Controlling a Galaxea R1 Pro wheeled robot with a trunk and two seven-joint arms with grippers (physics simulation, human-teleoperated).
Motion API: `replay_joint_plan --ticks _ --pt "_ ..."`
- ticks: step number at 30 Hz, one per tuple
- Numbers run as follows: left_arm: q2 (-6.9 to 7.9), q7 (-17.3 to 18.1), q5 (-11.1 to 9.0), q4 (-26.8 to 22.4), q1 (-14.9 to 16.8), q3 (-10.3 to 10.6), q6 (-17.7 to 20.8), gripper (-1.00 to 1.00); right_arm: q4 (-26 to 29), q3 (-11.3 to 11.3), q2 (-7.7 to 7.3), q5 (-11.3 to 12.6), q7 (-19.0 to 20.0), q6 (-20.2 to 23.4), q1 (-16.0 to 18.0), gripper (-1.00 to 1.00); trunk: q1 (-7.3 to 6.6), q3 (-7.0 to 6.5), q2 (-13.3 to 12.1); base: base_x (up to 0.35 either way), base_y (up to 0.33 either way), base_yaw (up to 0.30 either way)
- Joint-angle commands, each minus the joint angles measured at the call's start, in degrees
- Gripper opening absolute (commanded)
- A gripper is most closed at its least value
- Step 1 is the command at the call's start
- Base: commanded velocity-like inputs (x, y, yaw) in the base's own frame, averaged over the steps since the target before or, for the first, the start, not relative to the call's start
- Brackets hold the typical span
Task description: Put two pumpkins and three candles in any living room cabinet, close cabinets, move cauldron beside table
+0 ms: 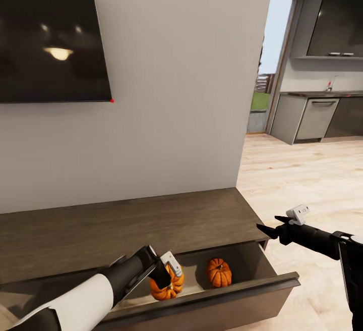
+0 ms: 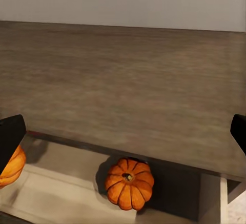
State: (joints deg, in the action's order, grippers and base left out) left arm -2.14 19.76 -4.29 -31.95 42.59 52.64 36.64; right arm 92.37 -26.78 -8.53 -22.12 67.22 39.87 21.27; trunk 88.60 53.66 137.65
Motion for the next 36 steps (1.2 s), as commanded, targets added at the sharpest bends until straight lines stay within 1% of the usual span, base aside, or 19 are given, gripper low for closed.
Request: replay_joint_plan --ticks 1,4,8,11,13,15,17,20,27,29,32,36 --pt "-0.14 -3.2 1.7 1.0 0.0 -0.1 -1.2 -1.00 0.0 0.0 0.00 0.0 0.0 0.0 0.0 1.00 0.01 -0.01 0.0 0.000 0.000 0.000" --pt "-0.75 -3.2 1.7 3.3 0.0 -0.2 -2.2 -1.00 0.0 0.0 0.00 0.0 0.0 0.0 0.0 1.00 0.01 -0.01 0.0 0.000 0.000 0.000" --pt "-0.91 -3.3 1.6 5.0 0.1 -0.2 -2.9 -1.00 0.0 0.0 0.00 0.0 0.0 0.0 0.0 1.00 0.01 -0.01 0.0 0.000 0.000 0.000" --pt "-0.93 -3.3 1.6 8.0 0.2 -0.4 -4.8 -1.00 0.0 0.0 0.00 0.0 0.0 0.0 0.0 1.00 0.01 -0.01 0.0 0.000 0.000 0.000" --pt "-0.92 -3.4 1.6 9.4 0.2 -1.1 -5.5 -1.00 0.0 0.0 0.00 0.0 0.0 0.0 0.0 1.00 0.01 -0.01 0.0 0.000 0.000 0.000" --pt "-0.82 -4.0 1.6 10.5 0.3 -2.5 -6.7 -1.00 0.0 0.0 0.00 0.0 0.0 0.0 0.0 1.00 0.01 -0.01 0.0 0.000 0.000 0.000" --pt "-0.84 -4.5 1.6 11.7 0.3 -3.2 -8.1 -1.00 0.0 0.0 0.00 0.0 0.0 0.0 0.0 1.00 0.01 -0.01 0.0 0.000 0.000 0.000" --pt "-0.91 -4.8 1.6 12.6 0.3 -3.6 -9.2 -1.00 0.0 0.0 0.00 0.0 0.0 0.0 0.0 1.00 0.01 -0.01 0.0 0.000 0.000 0.000" --pt "-0.97 -4.8 1.4 13.4 0.2 -3.7 -10.9 -1.00 0.1 0.0 0.00 0.0 0.1 0.2 -0.1 1.00 0.01 -0.01 0.0 0.000 0.000 0.000" --pt "-0.96 -4.9 1.4 13.7 0.2 -3.7 -11.3 -1.00 0.1 0.0 -0.04 0.0 0.8 0.2 -0.1 1.00 0.01 -0.01 0.0 0.000 0.000 0.000" --pt "-0.94 -4.9 1.4 13.8 0.2 -3.7 -11.5 -1.00 0.1 -0.1 -0.08 -0.1 4.1 0.1 -0.1 1.00 0.01 0.09 0.0 0.000 0.000 0.000" --pt "-0.94 -4.9 1.5 13.8 0.2 -3.7 -11.8 -1.00 0.1 -0.1 -0.09 -0.1 5.7 0.0 -0.1 1.00 0.01 0.40 0.0 0.000 0.000 0.000"
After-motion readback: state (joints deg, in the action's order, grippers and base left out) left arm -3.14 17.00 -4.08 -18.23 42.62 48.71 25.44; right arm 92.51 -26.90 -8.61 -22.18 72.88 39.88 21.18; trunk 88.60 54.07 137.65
